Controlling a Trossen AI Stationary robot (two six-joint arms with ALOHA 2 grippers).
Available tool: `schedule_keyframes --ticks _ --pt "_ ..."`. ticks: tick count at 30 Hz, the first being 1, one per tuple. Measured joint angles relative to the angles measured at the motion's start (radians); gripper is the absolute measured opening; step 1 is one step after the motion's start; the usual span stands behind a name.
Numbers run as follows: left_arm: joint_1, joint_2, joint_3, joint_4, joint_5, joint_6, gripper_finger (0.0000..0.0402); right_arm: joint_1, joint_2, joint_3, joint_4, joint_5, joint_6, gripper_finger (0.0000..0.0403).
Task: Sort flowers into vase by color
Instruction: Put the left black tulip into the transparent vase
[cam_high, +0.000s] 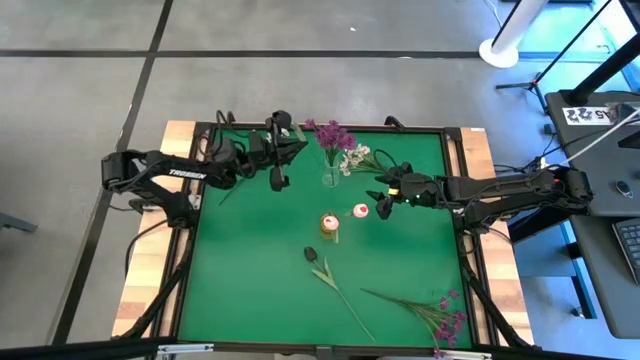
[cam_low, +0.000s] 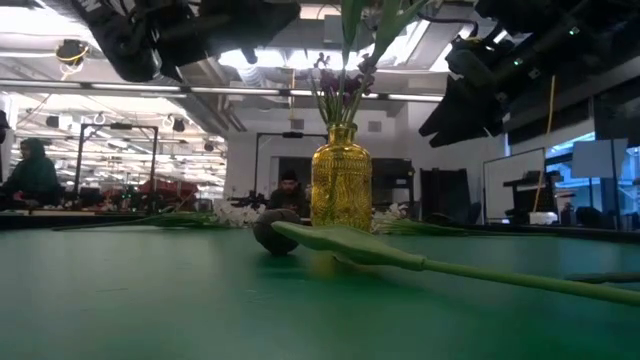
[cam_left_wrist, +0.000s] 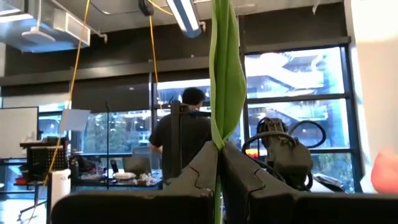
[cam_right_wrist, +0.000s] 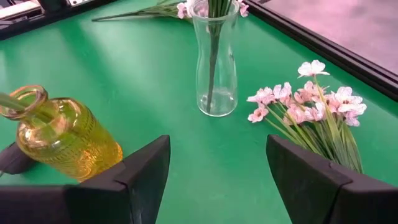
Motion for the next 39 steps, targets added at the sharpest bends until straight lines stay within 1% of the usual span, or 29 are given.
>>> schedule_keyframes --ticks 6,14,16,18,21,23,31,39 --pt "0.0 0.024 0.038 -0.022 0.0 0.0 0.0004 0.0 0.0 0.0 0.0 0.013 -0.001 0.0264" --pt "0.004 0.139 0.142 -0.046 -0.002 0.007 0.0004 0.001 0.0 0.0 0.001 0.009 -0.001 0.0264" --pt "0.006 0.164 0.159 -0.054 -0.014 0.033 0.0004 0.001 0.0 0.0 0.001 0.004 -0.001 0.0264" --pt "0.006 0.178 0.168 -0.062 -0.051 0.07 0.0004 0.001 0.0 0.0 0.0 -0.004 0.003 0.0264" --pt "0.006 0.179 0.168 -0.106 -0.127 0.122 0.0004 0.001 0.0 0.0 0.0 -0.016 0.017 0.0264" --pt "0.01 0.179 0.168 -0.132 -0.144 0.13 0.0004 0.001 0.0 0.0 0.0 -0.024 0.023 0.0264" --pt "0.021 0.179 0.168 -0.27 -0.144 0.129 0.0004 0.001 0.0 0.0 0.0 -0.024 0.025 0.0264" --pt "0.021 0.179 0.168 -0.288 -0.144 0.096 0.0004 0.001 0.0 0.0 0.014 -0.024 0.02 0.0264"
